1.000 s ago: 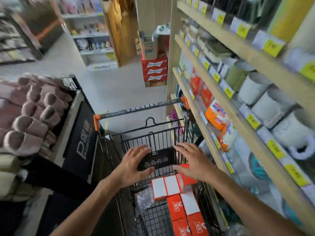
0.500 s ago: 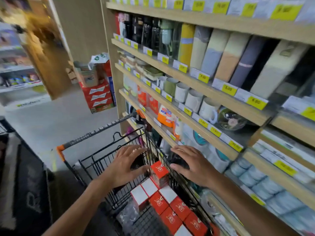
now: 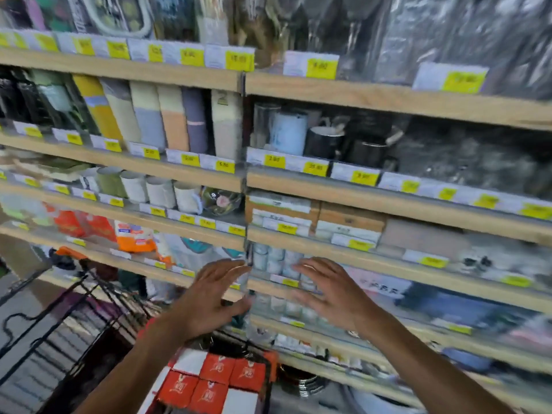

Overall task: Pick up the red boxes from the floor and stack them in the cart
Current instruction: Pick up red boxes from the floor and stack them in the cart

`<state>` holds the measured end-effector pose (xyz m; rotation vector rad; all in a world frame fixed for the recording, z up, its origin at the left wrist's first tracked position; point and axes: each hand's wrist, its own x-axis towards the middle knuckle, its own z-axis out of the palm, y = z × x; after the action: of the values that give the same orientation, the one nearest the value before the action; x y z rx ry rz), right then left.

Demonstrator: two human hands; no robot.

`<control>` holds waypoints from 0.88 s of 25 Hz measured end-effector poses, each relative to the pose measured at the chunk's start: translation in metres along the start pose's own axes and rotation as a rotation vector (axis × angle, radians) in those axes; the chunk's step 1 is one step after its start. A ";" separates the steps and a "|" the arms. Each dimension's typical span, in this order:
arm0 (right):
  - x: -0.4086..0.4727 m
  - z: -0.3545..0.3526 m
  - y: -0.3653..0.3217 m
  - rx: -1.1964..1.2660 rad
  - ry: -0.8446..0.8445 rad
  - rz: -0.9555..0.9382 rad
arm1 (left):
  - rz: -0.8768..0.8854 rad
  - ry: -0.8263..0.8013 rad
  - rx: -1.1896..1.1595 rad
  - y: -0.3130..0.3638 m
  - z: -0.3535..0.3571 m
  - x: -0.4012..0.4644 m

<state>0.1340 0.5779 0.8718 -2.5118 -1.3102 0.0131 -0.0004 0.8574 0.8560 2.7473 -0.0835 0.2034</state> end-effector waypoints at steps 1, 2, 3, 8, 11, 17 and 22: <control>-0.023 -0.009 0.014 -0.013 0.022 0.037 | 0.034 -0.024 -0.003 0.018 0.009 0.014; -0.046 -0.017 0.028 -0.021 0.039 0.080 | 0.067 -0.056 -0.011 0.038 0.018 0.027; -0.072 -0.026 0.042 -0.024 0.061 0.119 | 0.098 -0.091 -0.016 0.062 0.027 0.039; -0.200 -0.072 0.102 -0.047 0.117 0.282 | 0.253 -0.203 0.027 0.193 0.067 0.076; -0.284 -0.093 0.133 -0.047 0.165 0.398 | 0.390 -0.243 0.030 0.275 0.093 0.093; -0.448 -0.109 0.174 -0.126 0.242 0.650 | 0.668 -0.298 0.050 0.425 0.160 0.122; -0.548 -0.113 0.192 -0.216 0.344 0.849 | 0.899 -0.364 0.015 0.531 0.214 0.142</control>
<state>-0.0151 0.0054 0.8546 -2.8774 -0.0702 -0.3685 0.1223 0.2814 0.8787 2.5245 -1.4039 -0.0703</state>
